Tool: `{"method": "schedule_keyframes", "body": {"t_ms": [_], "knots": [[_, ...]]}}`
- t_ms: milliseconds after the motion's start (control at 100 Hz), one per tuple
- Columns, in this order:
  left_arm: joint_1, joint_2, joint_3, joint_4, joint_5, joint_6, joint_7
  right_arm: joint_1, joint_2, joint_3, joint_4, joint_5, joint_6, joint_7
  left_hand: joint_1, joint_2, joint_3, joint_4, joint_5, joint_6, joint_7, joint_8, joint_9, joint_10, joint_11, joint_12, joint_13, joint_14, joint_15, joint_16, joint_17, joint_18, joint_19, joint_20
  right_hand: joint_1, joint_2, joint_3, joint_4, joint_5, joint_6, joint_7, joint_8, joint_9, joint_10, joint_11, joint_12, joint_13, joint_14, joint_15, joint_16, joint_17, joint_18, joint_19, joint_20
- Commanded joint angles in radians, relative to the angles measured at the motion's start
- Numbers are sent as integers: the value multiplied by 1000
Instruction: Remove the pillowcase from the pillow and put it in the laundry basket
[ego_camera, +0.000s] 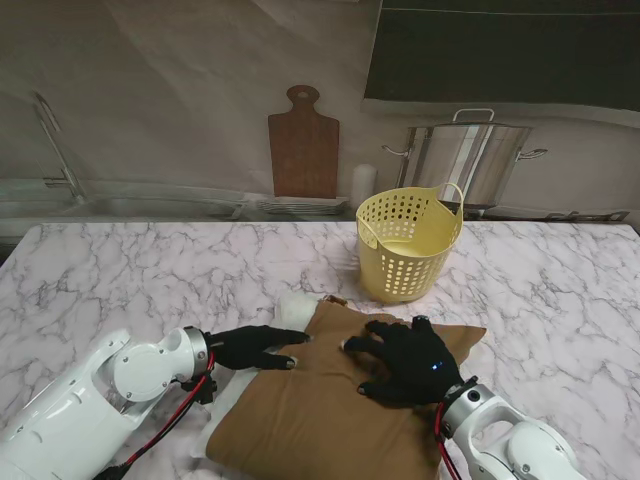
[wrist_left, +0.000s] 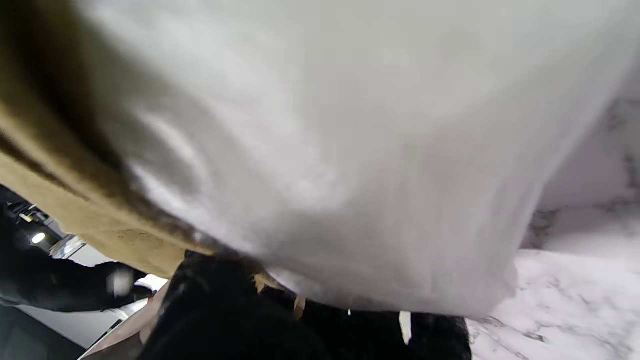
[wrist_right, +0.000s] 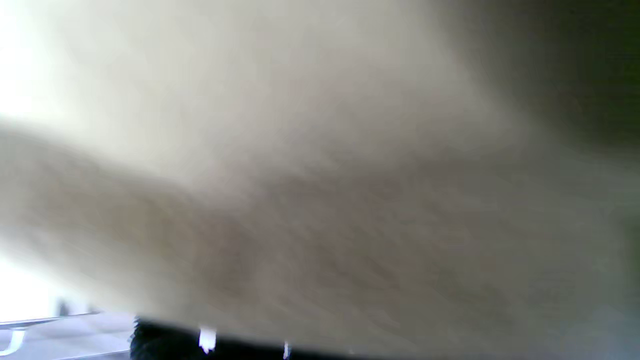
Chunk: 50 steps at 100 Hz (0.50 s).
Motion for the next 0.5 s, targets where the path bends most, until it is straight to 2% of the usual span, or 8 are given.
{"method": "schedule_keyframes", "body": {"t_ms": [0,40,80,120,150,300,380,490], "knots": [[-18,11,30,53,17,19,-37,13,12,-14,25,-25,-15,-24,28,8,21,-2,66,64,21,6,19,21,14,13,43,46,47,21,3,54,68,-13,205,-59,-44,23,112,-108,115,61,133,-70,75,53,82,-62,30,24,11,22,-17,-27],[-33,12,48,62,16,28,-48,22,13,-18,37,-17,-22,-21,17,7,23,-1,67,61,13,-5,17,20,13,12,39,45,46,20,0,51,66,-14,272,-117,146,-8,193,-159,243,40,297,-129,133,154,165,-99,76,69,17,25,-12,-54],[-48,15,65,69,19,36,-60,28,12,-18,49,-3,-26,-16,14,6,23,-1,63,61,9,-10,14,20,12,12,36,45,45,20,-2,51,64,-15,308,-185,373,-81,302,-181,365,15,501,-151,107,342,272,-135,139,124,36,25,1,-66],[-61,17,81,77,26,39,-68,31,11,-16,60,9,-25,-20,8,6,21,-1,58,61,4,-16,11,19,11,11,33,43,44,20,-3,49,62,-15,341,-191,431,-93,392,-176,415,17,590,-157,134,408,329,-148,182,156,55,22,12,-63],[-70,19,91,82,27,42,-75,31,11,-11,67,6,-22,-25,4,4,21,-1,59,61,2,-20,10,20,12,11,32,44,43,19,-4,49,60,-16,351,-194,503,-103,496,-161,460,22,662,-165,200,454,398,-160,233,249,96,15,44,-46],[-87,24,113,94,14,52,-101,12,17,52,101,-69,-35,-80,3,-9,25,2,54,66,-3,-35,5,20,10,10,28,43,42,18,-4,47,55,-16,345,-182,586,-115,583,-159,526,123,670,-178,307,557,452,-176,275,305,182,-15,132,-2],[-91,26,117,96,16,53,-108,-4,19,90,114,-110,-25,-111,12,-16,28,4,58,67,0,-41,6,19,11,10,29,40,42,18,-2,45,53,-16,342,-176,584,-118,582,-164,531,139,667,-183,310,567,456,-181,277,308,199,-27,147,3],[-91,29,116,92,17,57,-120,-12,14,108,139,-85,-5,-143,11,-25,26,4,56,67,0,-47,7,21,11,10,29,42,42,17,-1,44,51,-15,341,-155,557,-117,549,-149,493,122,653,-168,271,539,444,-173,262,296,205,-34,167,8]]}}
